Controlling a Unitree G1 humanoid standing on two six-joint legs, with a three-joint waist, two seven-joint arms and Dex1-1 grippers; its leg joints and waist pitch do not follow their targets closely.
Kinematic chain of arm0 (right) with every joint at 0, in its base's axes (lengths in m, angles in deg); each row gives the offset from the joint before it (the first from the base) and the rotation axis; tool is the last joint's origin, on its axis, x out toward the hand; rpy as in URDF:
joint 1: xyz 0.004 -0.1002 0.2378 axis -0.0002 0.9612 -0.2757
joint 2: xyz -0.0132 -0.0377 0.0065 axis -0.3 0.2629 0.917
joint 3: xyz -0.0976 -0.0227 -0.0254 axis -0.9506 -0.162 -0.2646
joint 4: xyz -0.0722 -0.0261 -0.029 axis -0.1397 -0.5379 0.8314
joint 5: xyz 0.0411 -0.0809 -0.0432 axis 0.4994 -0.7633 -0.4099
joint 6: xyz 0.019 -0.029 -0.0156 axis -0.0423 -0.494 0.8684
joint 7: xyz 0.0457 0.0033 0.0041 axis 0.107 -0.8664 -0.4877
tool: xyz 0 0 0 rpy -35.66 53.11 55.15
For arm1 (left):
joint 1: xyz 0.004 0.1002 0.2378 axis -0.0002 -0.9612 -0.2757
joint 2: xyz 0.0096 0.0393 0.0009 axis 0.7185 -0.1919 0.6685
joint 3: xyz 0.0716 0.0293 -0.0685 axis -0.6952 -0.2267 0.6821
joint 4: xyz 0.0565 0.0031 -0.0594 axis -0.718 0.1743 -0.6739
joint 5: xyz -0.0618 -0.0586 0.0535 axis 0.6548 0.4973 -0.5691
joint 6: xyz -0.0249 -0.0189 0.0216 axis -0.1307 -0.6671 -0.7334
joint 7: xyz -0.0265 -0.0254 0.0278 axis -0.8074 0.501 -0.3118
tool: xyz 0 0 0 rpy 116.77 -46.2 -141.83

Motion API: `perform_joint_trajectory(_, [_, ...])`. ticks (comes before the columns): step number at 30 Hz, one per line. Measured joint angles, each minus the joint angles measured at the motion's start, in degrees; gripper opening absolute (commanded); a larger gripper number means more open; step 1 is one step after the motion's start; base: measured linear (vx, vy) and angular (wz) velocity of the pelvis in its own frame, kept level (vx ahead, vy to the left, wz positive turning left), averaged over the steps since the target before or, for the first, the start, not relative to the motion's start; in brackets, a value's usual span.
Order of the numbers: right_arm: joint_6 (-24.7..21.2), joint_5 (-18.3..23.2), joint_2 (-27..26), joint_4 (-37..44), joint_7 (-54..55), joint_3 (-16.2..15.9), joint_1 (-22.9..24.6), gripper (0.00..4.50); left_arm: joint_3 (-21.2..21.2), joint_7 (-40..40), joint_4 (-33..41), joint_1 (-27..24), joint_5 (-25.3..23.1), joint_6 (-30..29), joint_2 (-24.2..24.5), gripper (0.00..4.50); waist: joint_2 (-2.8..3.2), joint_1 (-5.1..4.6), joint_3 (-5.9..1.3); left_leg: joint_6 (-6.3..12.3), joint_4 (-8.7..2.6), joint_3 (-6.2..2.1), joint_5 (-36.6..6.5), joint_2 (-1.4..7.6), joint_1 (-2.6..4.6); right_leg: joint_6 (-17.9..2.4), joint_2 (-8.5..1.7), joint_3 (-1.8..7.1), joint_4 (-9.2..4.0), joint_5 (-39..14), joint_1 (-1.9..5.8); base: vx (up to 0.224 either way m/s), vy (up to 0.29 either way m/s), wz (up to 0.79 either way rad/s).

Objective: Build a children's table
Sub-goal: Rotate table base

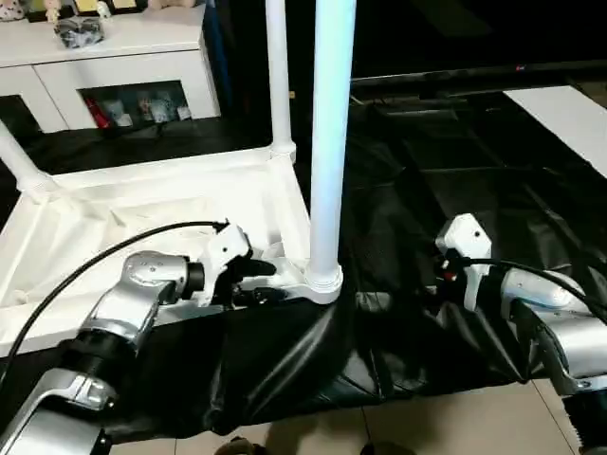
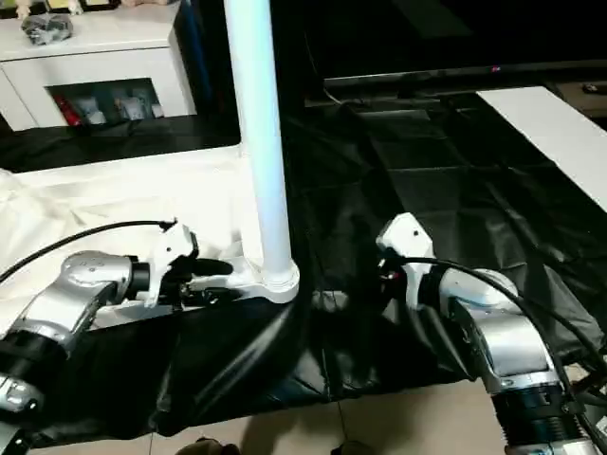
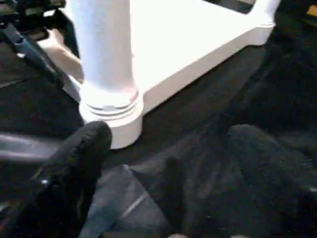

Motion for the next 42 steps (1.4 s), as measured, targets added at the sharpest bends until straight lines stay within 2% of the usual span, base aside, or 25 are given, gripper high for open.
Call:
perform_joint_trajectory(3, [-0.84, 0.04, 0.06, 0.54, -0.23, -0.01, 0.00, 4.50, 0.03, -0.44, -0.88, 0.37, -0.02, 0.22, -0.06, 2.01, 0.00, -0.02, 0.00, 0.00, 0.01, -0.05, 0.00, -0.01, 0.01, 0.00, -0.02, -0.07, -0.06, 0.00, 0.10, 0.000, 0.000, 0.00])
perform_joint_trajectory(5, [-1.12, 0.25, 0.19, 2.10, -0.28, -0.01, 0.51, 4.50, 0.85, -0.39, -0.51, 0.06, 0.65, 0.12, -0.08, 2.01, 0.12, 0.00, -0.01, 0.00, 0.01, -0.18, 0.00, 0.01, 0.01, 0.00, -0.02, -0.24, -0.18, 0.00, 0.23, 0.000, 0.000, 0.00])
perform_joint_trajectory(9, [-1.03, 0.99, 0.00, 4.40, 0.89, 0.38, 3.11, 4.50, 8.00, 1.87, 8.73, -5.70, 7.02, -1.60, -0.19, 2.01, 0.36, -0.05, -0.17, 0.00, -0.03, -0.39, 0.00, 0.05, 0.02, -0.01, -0.16, -0.73, -0.39, 0.00, 0.49, 0.000, 0.000, 0.00])
perform_joint_trajectory(12, [-0.96, 1.03, -2.17, 4.80, 4.04, 1.90, 4.30, 4.50, 11.57, 7.58, 12.79, -9.27, 7.97, -1.57, -1.29, 2.01, 0.42, -0.02, -0.21, -0.01, -0.09, -0.50, 0.00, 0.07, -0.02, -0.01, -0.17, -0.87, -0.41, 0.00, 0.53, 0.000, 0.000, 0.00])
perform_joint_trajectory(13, [-0.98, 1.02, -4.81, 6.38, 7.73, 3.71, 5.63, 4.50, 15.77, 14.22, 17.66, -13.07, 8.85, -1.87, -4.87, 2.01, 0.29, -0.10, -0.27, -0.01, -0.12, -0.50, 0.00, 0.09, -0.06, -0.01, -0.17, -0.89, -0.42, 0.00, 0.53, 0.000, 0.000, 0.00])
perform_joint_trajectory(15, [-1.01, 1.01, -6.62, 6.79, 10.97, 4.22, 6.74, 4.50, 17.64, 20.47, 21.47, -15.89, 9.92, -2.65, -8.67, 2.15, 0.05, 0.00, -0.29, -0.01, -0.06, -0.58, 0.00, 0.12, -0.05, 0.04, -0.18, -1.02, -0.39, -0.03, 0.60, 0.000, 0.000, 0.00])
perform_joint_trajectory(20, [-0.94, 0.35, -13.21, 6.51, 22.59, 8.03, 6.62, 4.50, 19.76, 35.58, 32.27, -23.34, 5.42, -4.12, -15.62, 2.42, -0.19, -0.20, -0.35, -0.01, -0.19, -0.62, 0.00, 0.11, -0.16, 0.17, -0.16, -1.09, -0.78, -0.11, 0.62, 0.000, 0.000, 0.00])
perform_joint_trajectory(24, [-0.42, -0.95, -14.58, 6.23, 26.46, 8.00, 6.21, 4.50, 19.57, 42.35, 34.22, -24.61, 1.90, -4.28, -18.44, 2.76, -0.26, -0.25, -0.32, 0.00, -0.19, -0.64, 0.00, 0.09, -0.20, 0.24, -0.16, -1.15, -1.06, -0.15, 0.66, 0.000, 0.000, 0.00])
perform_joint_trajectory(25, [-0.31, -1.49, -14.64, 6.14, 26.87, 7.94, 6.10, 4.50, 19.57, 43.44, 34.51, -24.62, 1.29, -4.32, -18.59, 2.78, -0.37, -0.19, -0.24, 0.02, -0.23, -1.20, -0.01, -0.11, -0.69, 0.27, -0.40, -1.71, -1.21, -0.17, 0.96, 0.000, 0.000, 0.00])
perform_joint_trajectory(26, [-0.20, -2.09, -14.87, 5.72, 27.70, 7.91, 6.08, 4.50, 19.54, 45.07, 35.01, -24.39, 0.31, -4.34, -19.17, 2.88, -0.23, -0.85, -0.28, 0.02, -0.25, -2.73, -0.01, -0.60, -1.26, 0.29, -1.04, -3.43, -1.62, -0.18, 1.40, -0.034, -0.002, 0.29])
perform_joint_trajectory(28, [0.29, -3.88, -15.44, 5.34, 28.74, 6.79, 5.41, 4.50, 19.59, 49.39, 35.07, -24.05, -1.90, -4.34, -20.59, 2.88, -0.20, -1.71, -0.29, 0.00, -0.22, -4.78, -0.01, -0.93, -2.14, 0.24, -1.22, -5.07, -1.96, -0.20, 1.97, -0.028, -0.013, 0.40])
perform_joint_trajectory(29, [0.28, -4.45, -16.82, 4.60, 29.62, 5.92, 4.05, 4.50, 20.03, 52.69, 34.80, -23.66, -2.54, -5.22, -21.47, 2.88, -0.27, -2.36, -0.14, -0.09, -0.15, -4.92, 0.04, -0.41, -1.62, 0.21, -0.25, -4.43, -2.01, -0.22, 2.24, 0.022, -0.063, 0.35])
perform_joint_trajectory(30, [0.29, -4.58, -17.85, 4.24, 30.14, 5.22, 3.20, 4.50, 20.42, 54.24, 34.48, -23.30, -2.83, -5.76, -21.90, 2.88, -0.36, -2.33, -0.02, -0.14, -0.17, -4.70, 0.01, -0.20, -1.22, 0.19, 0.12, -4.15, -1.95, -0.20, 2.53, 0.006, -0.102, 0.45])
perform_joint_trajectory(31, [0.23, -4.55, -18.09, 4.22, 30.63, 4.59, 2.83, 4.50, 20.65, 55.45, 34.49, -22.93, -2.99, -6.39, -22.40, 2.88, -0.68, -1.95, 0.11, -0.76, -0.20, -4.00, -0.48, -0.02, -0.66, 0.21, -0.05, -4.36, -1.78, -0.22, 2.45, 0.020, -0.081, 0.21])
perform_joint_trajectory(32, [0.11, -4.55, -18.06, 4.00, 30.97, 4.58, 2.46, 4.50, 20.75, 56.03, 34.49, -22.78, -3.18, -6.43, -22.43, 2.88, -0.83, -1.70, 0.23, -0.55, 0.36, -3.52, -1.15, -0.12, -0.45, 0.21, -0.39, -4.86, -1.87, -0.23, 2.53, -0.048, -0.058, 0.08])
perform_joint_trajectory(33, [0.05, -4.57, -17.72, 3.82, 31.25, 4.60, 2.08, 4.50, 20.83, 56.38, 34.49, -22.77, -3.65, -6.47, -22.30, 2.88, -1.13, -1.62, 0.45, 0.05, 1.26, -3.24, -2.77, -0.09, -0.45, 0.20, -1.25, -5.81, -2.08, -0.23, 2.55, 0.000, 0.000, 0.00])
perform_joint_trajectory(34, [0.04, -4.58, -17.21, 3.75, 31.54, 4.76, 1.96, 4.50, 20.81, 56.54, 34.51, -22.76, -4.17, -6.49, -22.21, 2.88, -1.06, -1.58, 0.46, 0.92, 2.47, -2.86, -4.11, -0.24, 0.10, 0.21, -2.18, -6.91, -2.22, -0.23, 2.49, -0.026, 0.036, -0.19])
perform_joint_trajectory(35, [0.03, -4.60, -16.86, 3.65, 32.02, 5.28, 1.97, 4.50, 20.78, 56.58, 34.51, -22.53, -4.53, -6.53, -22.13, 2.88, -0.78, -1.80, 0.57, 1.89, 3.31, -3.02, -4.82, -0.59, 0.69, 0.23, -3.29, -8.12, -2.44, -0.22, 2.91, 0.061, 0.138, -0.35])
perform_joint_trajectory(36, [0.05, -4.76, -16.66, 3.57, 32.20, 5.54, 2.11, 4.50, 20.68, 56.59, 34.53, -22.31, -4.65, -6.58, -22.13, 2.88, -0.39, -2.38, 0.58, 1.71, 3.82, -3.02, -5.00, -0.89, 1.13, 0.24, -3.94, -9.15, -2.76, -0.22, 2.98, 0.061, 0.138, -0.35])
perform_joint_trajectory(37, [0.14, -5.18, -16.24, 3.45, 32.19, 5.49, 2.34, 4.50, 20.53, 56.57, 34.55, -22.09, -4.72, -6.71, -22.03, 2.88, -0.13, -3.13, 0.66, 1.51, 3.81, -2.83, -5.01, -1.10, 1.33, 0.29, -4.51, -9.71, -3.09, -0.25, 3.16, 0.055, 0.167, -0.27])
perform_joint_trajectory(38, [0.25, -5.64, -16.17, 3.35, 32.04, 5.36, 2.86, 4.50, 20.19, 56.53, 34.51, -22.20, -4.80, -7.09, -21.68, 2.88, 0.34, -4.29, 0.83, 1.48, 3.73, -2.80, -5.00, -1.09, 1.30, 0.74, -4.25, -9.77, -3.71, -0.84, 3.58, -0.002, 0.160, -0.15])
perform_joint_trajectory(39, [0.36, -5.82, -16.30, 3.33, 32.00, 5.24, 3.22, 4.50, 20.08, 56.51, 34.51, -22.20, -4.95, -7.40, -21.34, 2.88, 0.41, -5.14, 0.84, 1.54, 3.64, -2.67, -5.02, -1.19, 1.40, 0.56, -3.74, -8.93, -3.22, -1.86, 3.48, -0.002, 0.160, -0.15])
perform_joint_trajectory(40, [0.43, -5.85, -16.55, 3.23, 32.04, 5.24, 3.51, 4.50, 20.06, 56.51, 34.51, -22.20, -5.25, -7.58, -21.12, 2.88, 0.35, -5.77, 0.82, 1.67, 3.64, -2.51, -5.08, -1.51, 1.74, -0.33, -3.32, -7.78, -2.80, -2.41, 3.44, 0.018, 0.145, -0.07])
perform_joint_trajectory(41, [0.52, -5.87, -16.66, 3.08, 32.11, 5.28, 3.58, 4.50, 19.93, 56.52, 34.54, -22.13, -5.64, -7.68, -21.10, 2.88, 0.02, -6.34, 0.72, 1.88, 3.64, -2.21, -5.20, -2.24, 1.92, -1.20, -3.22, -5.90, -2.89, -1.78, 3.31, 0.018, 0.117, 0.01])
perform_joint_trajectory(42, [0.67, -5.95, -16.63, 3.01, 32.27, 5.41, 3.58, 4.50, 19.70, 56.52, 34.55, -22.14, -5.75, -7.72, -21.15, 2.88, -0.07, -6.57, 0.72, 1.99, 3.64, -2.15, -5.26, -2.69, 1.92, -1.45, -3.24, -5.04, -2.88, -1.25, 3.28, 0.018, 0.117, 0.01])
